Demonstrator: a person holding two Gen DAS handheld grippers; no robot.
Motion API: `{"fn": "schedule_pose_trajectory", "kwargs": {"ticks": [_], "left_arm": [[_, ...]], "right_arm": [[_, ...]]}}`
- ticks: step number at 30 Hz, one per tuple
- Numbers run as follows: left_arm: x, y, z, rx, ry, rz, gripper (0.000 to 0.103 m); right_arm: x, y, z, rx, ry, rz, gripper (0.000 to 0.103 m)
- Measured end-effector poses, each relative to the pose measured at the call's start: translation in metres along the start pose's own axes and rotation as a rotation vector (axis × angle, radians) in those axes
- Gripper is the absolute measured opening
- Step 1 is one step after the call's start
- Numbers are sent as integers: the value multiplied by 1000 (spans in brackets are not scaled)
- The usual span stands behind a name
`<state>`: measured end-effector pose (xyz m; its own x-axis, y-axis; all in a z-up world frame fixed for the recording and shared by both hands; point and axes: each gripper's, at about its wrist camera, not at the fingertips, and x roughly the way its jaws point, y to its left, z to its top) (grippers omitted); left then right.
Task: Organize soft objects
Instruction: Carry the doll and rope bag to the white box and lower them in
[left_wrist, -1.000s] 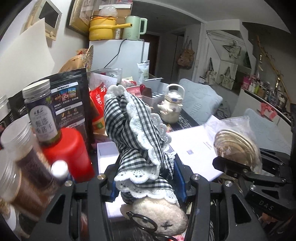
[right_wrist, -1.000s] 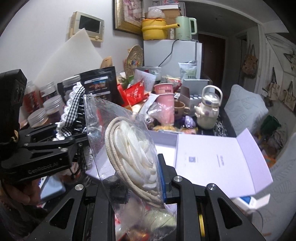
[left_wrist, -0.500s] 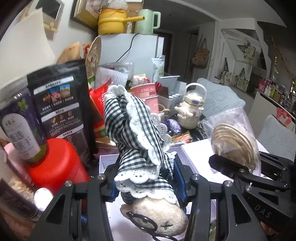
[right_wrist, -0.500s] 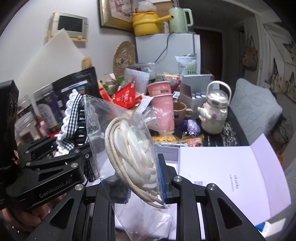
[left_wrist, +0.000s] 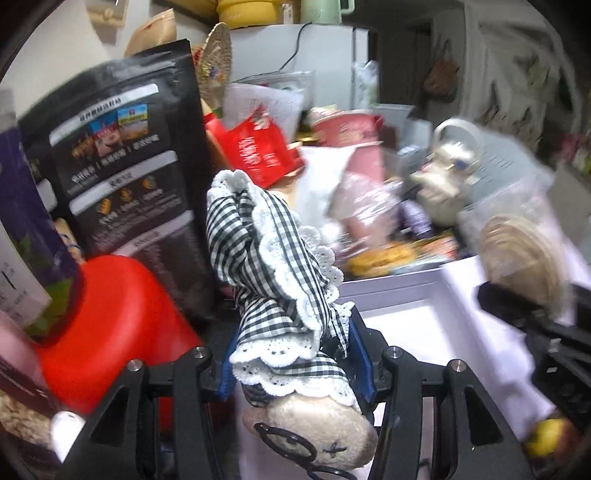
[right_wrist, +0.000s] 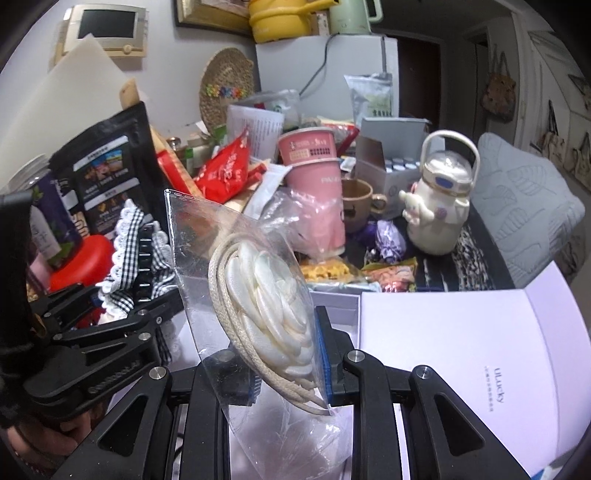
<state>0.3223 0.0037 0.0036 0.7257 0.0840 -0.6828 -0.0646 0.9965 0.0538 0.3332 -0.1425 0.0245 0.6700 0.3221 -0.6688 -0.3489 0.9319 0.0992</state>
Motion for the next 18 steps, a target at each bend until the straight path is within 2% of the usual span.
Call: {"fn": "schedule_pose_trajectory", "kwargs": {"ticks": [2,4,6,11,18], "left_arm": [[4,-3,-1,7,17,-23,55],[8,-1,-2,-5,38,-53,58],[11,-3,-2,2,57,-36,59],[5,-4,-1,12,47,-3,59],[-12,-3,6,13,14,-5,59]], "right_arm": [[4,-1,-2,7,17,-7,29],[6,-2,-3,13,29,-18,41],[7,-3,-4,20,37,-13,49],[5,-7,-7,30,50,-31,50],[-3,-7,-7,41,47,-39,50]]}}
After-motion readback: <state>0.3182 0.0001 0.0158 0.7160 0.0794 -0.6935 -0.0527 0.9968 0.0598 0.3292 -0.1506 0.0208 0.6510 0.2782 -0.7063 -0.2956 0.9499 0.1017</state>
